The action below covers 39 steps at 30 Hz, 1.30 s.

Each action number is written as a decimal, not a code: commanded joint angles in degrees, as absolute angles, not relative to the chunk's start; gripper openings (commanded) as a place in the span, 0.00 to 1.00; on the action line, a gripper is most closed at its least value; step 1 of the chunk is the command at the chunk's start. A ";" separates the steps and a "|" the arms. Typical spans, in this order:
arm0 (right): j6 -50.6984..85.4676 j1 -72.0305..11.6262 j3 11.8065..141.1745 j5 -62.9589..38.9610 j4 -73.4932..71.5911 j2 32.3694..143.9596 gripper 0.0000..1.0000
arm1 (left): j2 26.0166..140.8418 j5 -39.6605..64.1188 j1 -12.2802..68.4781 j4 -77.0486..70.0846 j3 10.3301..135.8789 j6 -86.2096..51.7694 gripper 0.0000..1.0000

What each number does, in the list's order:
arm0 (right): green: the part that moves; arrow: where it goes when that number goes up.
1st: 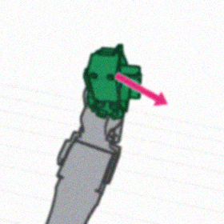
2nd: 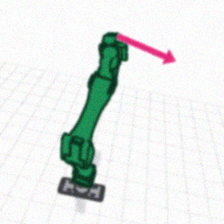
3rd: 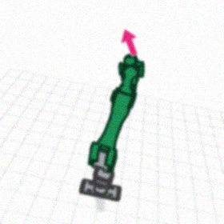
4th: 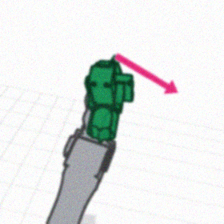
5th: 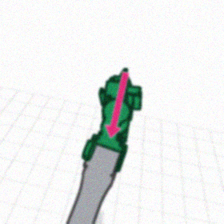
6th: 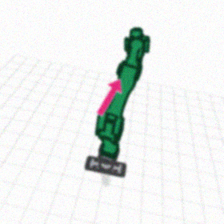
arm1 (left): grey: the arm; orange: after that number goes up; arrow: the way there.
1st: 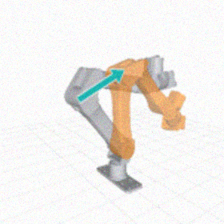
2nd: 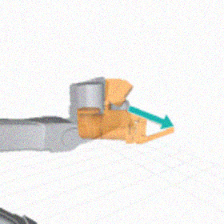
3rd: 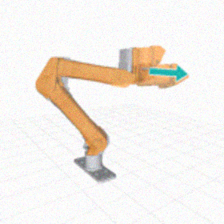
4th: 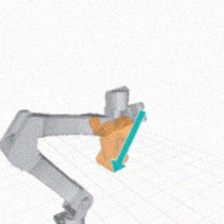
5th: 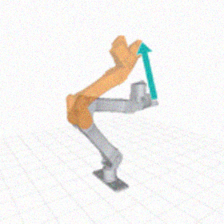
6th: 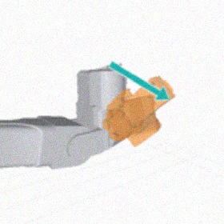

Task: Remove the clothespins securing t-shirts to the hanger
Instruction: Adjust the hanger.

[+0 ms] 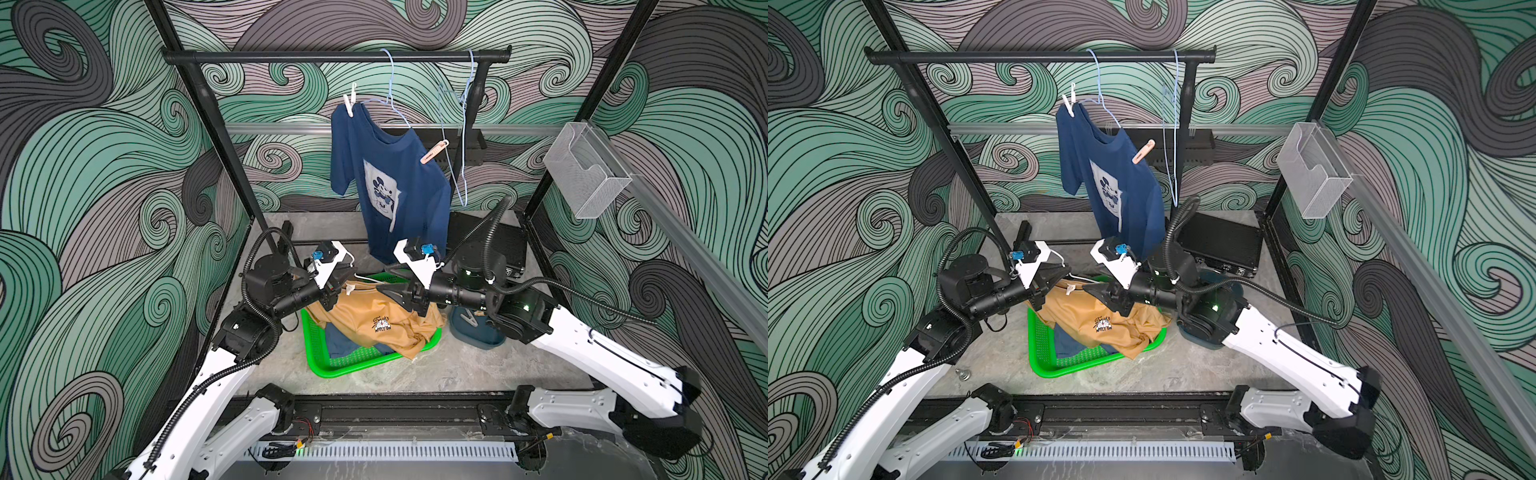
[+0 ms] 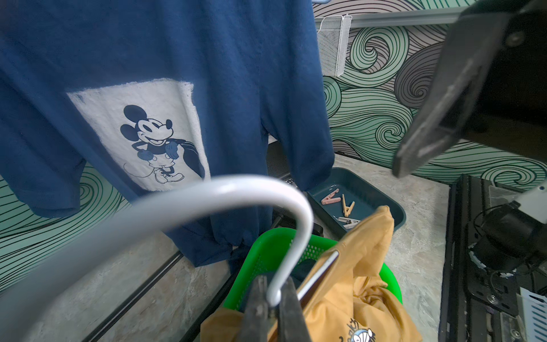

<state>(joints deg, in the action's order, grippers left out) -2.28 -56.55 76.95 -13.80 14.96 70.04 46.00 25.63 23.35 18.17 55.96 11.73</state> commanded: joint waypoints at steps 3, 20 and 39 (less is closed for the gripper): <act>-1.42 -56.95 82.87 -13.09 11.76 74.80 0.49 | 44.73 26.98 23.17 16.78 55.92 11.17 0.00; 0.26 -56.95 87.91 -17.86 7.98 84.40 0.26 | 44.45 27.09 23.12 16.52 55.90 10.91 0.00; 0.31 -56.50 87.27 -18.80 8.01 85.87 0.02 | 44.32 26.85 23.12 16.95 56.51 11.23 0.00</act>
<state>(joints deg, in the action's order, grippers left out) -0.43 -55.96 86.65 -16.80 9.34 85.30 45.10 26.20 23.35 18.41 55.31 10.90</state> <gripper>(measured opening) 0.053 0.060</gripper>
